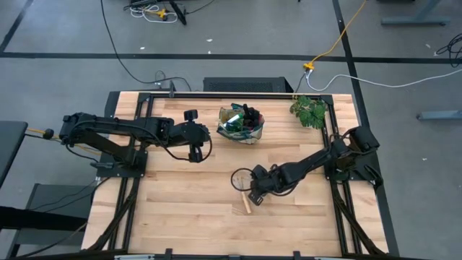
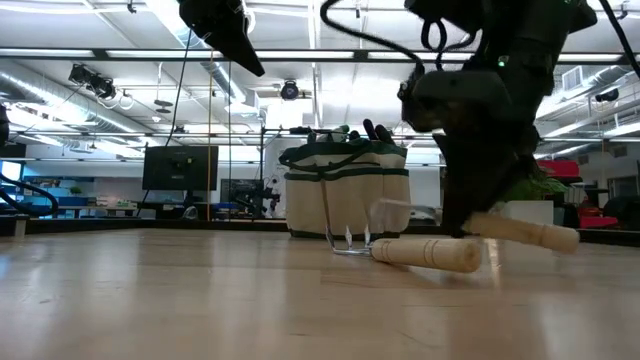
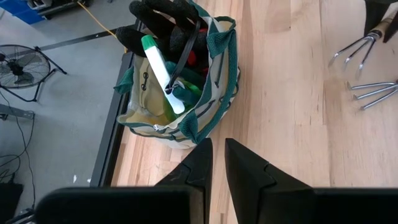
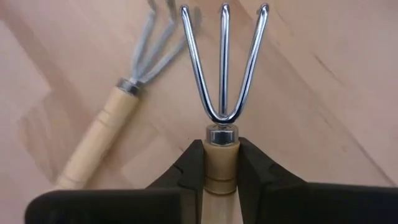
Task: Pick & Place Garden tools in Gardening bag
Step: Put the right hand cultivator into the tool bag
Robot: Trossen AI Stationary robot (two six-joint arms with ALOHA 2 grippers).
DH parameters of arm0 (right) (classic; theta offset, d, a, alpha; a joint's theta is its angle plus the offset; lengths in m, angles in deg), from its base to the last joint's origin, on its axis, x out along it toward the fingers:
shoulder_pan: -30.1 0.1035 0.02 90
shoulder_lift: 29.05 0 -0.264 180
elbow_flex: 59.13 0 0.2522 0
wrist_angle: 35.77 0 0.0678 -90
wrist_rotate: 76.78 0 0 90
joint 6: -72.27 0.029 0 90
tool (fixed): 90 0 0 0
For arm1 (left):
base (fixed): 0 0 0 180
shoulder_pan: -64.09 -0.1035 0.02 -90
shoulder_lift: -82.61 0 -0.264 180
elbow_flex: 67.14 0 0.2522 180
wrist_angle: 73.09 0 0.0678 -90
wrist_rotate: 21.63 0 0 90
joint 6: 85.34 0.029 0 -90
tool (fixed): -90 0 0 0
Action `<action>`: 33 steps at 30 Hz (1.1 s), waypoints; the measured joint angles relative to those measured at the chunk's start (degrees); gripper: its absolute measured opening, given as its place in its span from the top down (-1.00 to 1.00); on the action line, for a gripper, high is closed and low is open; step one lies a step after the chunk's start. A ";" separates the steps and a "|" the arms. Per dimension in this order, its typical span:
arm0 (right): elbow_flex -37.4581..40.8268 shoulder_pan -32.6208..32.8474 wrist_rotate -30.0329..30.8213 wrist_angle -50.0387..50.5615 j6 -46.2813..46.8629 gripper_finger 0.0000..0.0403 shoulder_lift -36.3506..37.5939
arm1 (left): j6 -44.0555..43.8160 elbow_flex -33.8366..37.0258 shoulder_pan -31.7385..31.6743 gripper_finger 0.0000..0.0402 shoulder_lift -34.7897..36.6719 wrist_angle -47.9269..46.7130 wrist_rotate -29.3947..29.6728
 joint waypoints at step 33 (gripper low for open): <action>-0.20 -14.65 6.79 -20.79 -27.82 0.74 8.24 | -0.09 -0.02 0.00 0.76 0.00 0.38 0.02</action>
